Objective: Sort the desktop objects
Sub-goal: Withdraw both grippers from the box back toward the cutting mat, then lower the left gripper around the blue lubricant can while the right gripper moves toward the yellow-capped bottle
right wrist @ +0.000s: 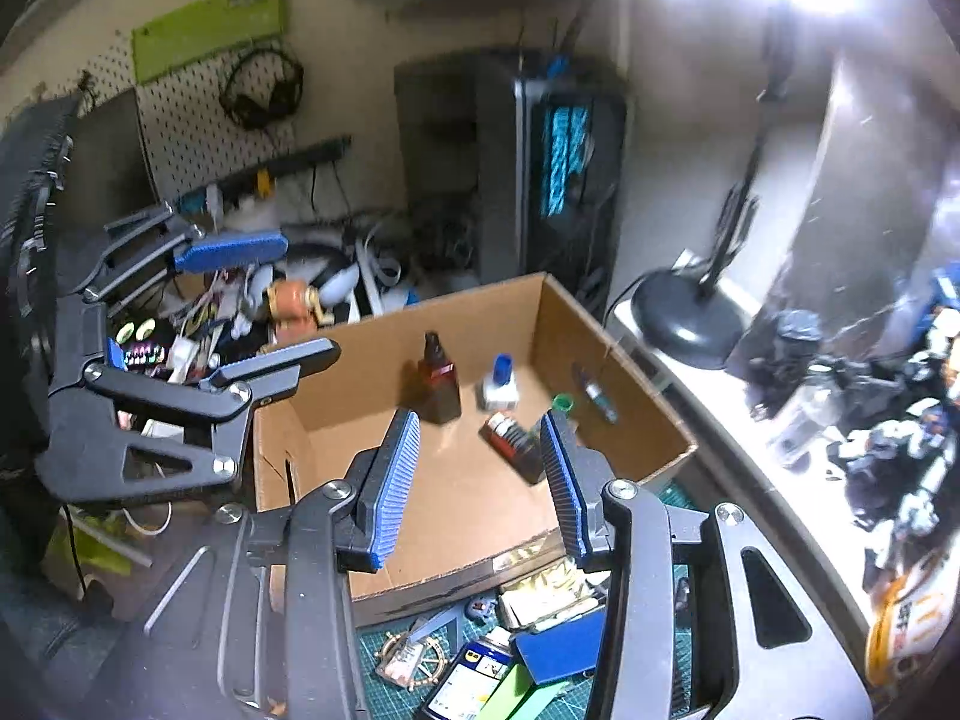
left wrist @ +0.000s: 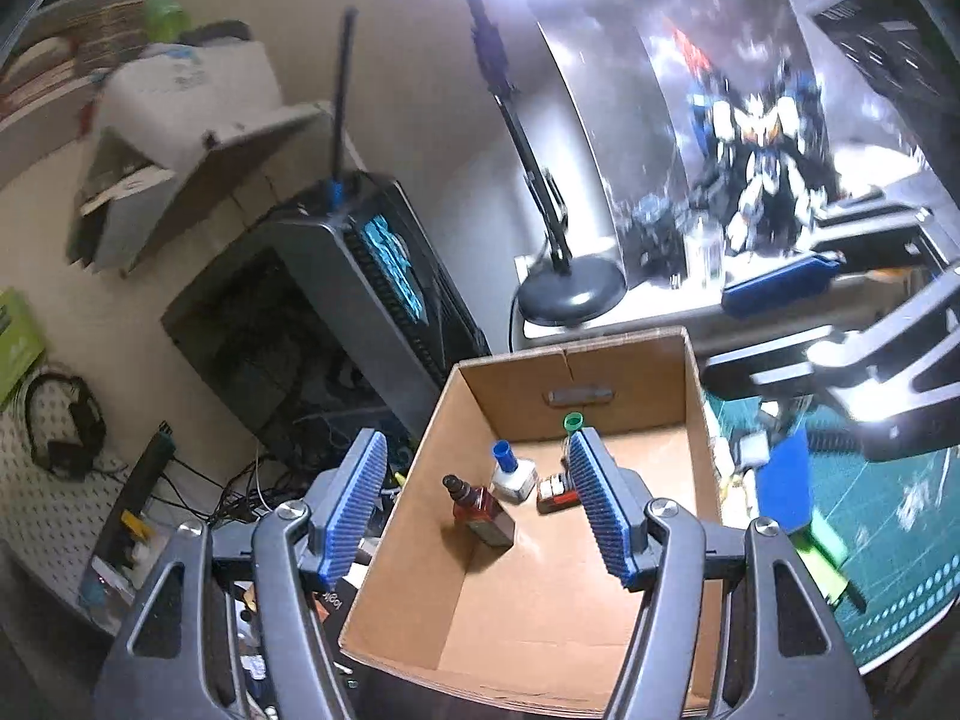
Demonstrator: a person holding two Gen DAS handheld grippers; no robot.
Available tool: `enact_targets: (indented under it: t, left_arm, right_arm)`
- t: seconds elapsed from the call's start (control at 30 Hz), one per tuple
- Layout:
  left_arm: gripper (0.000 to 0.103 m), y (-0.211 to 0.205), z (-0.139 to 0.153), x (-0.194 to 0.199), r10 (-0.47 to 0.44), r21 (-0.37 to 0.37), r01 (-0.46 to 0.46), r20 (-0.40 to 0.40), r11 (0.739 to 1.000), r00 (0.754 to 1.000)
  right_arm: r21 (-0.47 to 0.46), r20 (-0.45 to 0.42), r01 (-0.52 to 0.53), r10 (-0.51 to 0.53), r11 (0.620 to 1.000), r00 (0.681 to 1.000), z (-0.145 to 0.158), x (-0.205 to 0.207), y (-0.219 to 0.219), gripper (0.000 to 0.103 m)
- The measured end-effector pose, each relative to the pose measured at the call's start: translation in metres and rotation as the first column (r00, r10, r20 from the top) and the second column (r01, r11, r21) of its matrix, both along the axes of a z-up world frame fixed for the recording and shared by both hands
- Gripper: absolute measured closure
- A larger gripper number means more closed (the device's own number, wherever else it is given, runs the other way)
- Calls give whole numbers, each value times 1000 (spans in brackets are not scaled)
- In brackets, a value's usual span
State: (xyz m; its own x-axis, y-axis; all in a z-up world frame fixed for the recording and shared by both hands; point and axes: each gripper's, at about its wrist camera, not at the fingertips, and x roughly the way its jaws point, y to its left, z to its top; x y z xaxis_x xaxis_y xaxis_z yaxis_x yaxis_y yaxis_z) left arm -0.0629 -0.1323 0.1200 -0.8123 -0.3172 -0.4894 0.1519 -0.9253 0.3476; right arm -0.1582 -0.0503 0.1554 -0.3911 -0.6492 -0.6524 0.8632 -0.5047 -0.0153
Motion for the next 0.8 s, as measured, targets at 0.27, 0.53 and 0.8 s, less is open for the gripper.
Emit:
enact_targets:
  t: [0.27, 0.53, 0.8]
  left_arm:
    - [24, 45, -28, 48, -91, -39, 88, -83, 995, 992]
    - [22, 87, -53, 62, -189, 21, 190, -67, 982, 980]
    - [0, 116, -96, 67, -267, 130, 268, -26, 955, 963]
  right_arm:
    - [-104, -51, 76, -82, 992, 995, -7, 60, 64, 55]
    - [-130, -32, 197, -202, 972, 979, -41, 91, 119, 39]
    - [-214, -25, 332, -345, 919, 938, -72, 112, 185, 8]
